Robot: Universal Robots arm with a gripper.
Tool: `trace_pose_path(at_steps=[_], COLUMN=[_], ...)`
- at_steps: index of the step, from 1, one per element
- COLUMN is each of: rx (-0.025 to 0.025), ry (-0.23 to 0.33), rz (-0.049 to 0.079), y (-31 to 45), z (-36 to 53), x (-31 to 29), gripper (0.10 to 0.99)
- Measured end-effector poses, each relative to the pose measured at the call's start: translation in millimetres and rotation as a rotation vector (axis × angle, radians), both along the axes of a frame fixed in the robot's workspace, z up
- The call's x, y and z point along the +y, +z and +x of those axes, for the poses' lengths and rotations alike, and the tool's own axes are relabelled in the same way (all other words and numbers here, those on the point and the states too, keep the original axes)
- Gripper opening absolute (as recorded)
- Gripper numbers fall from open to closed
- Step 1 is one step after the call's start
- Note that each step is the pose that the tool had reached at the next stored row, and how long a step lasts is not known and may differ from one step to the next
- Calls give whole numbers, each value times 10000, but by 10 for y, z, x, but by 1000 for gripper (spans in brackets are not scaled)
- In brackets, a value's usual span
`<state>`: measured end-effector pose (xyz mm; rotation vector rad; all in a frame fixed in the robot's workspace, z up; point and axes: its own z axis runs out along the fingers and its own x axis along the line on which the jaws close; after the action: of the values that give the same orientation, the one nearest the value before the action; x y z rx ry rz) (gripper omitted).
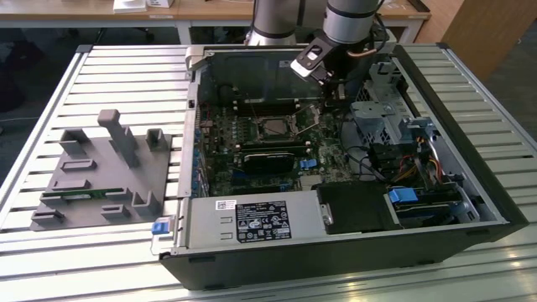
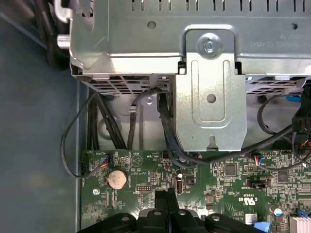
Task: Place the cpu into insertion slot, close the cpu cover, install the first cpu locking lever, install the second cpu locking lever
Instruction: 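Close the cpu cover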
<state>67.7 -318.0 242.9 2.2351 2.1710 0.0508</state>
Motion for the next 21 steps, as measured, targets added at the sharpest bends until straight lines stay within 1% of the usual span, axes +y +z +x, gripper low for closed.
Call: trace_pose_path(at_steps=[6,11,21], rx=[6,6,6], ry=[-6,-7,-7], rz=[-2,-2,-2], y=[-58,-65,-71], z=[-5,-87,-187], x=[0,0,0], gripper=[122,122,122])
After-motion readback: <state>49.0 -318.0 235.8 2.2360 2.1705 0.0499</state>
